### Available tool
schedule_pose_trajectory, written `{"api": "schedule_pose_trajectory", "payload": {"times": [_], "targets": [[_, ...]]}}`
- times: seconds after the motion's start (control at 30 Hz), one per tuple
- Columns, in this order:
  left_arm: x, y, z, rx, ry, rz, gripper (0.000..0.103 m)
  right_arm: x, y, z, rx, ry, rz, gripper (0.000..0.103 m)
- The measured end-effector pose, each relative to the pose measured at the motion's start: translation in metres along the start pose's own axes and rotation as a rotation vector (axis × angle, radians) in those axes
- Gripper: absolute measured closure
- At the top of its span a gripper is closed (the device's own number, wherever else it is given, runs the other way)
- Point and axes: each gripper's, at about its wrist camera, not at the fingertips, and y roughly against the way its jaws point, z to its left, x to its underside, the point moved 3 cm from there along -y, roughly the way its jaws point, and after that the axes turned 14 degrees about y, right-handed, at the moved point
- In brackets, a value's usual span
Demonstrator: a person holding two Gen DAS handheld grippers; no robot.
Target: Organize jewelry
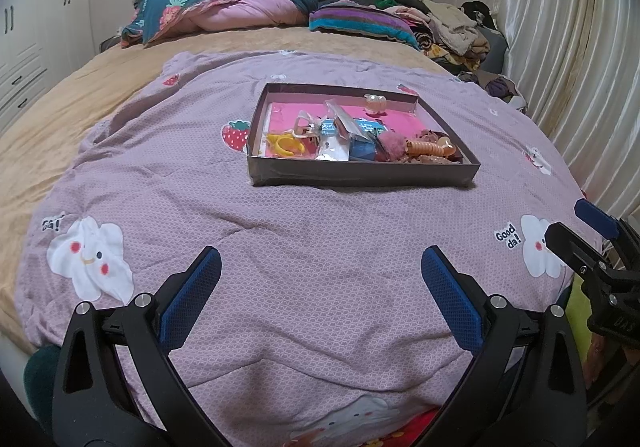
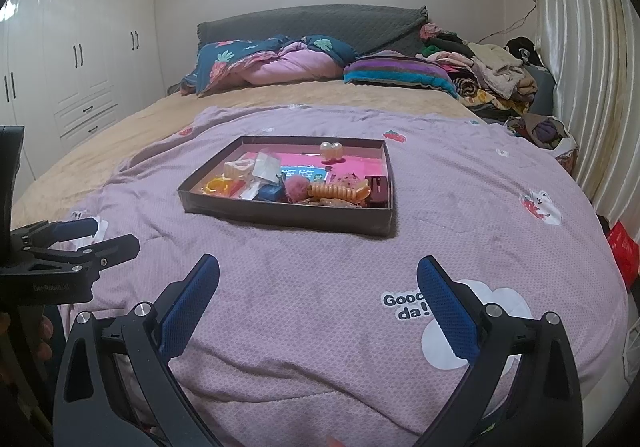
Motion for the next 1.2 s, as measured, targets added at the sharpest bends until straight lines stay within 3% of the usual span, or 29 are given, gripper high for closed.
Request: {"api": "schedule_pose_trajectory", "payload": {"times": [0.83,1.0,1.2], "targets": [[0.0000,0.0024,0.0026,0.002,0.004,0.004,0.009,-0.0021,0.0015,0.0016,0.008,0.024,0.009,0.004],[-0.0002,-0.0001,0.0038,-0.049,0.012,-0.009,0.009,-0.0018,-0.0005,0.0028,0.006,0.027,0.017,0.004],[-0.0002,-0.0002,0.0026,-0.047,0.015,-0.017,0.009,-0.0039,-0.0011,0.0035,0.010,0.028,0.019,0.004]]}}
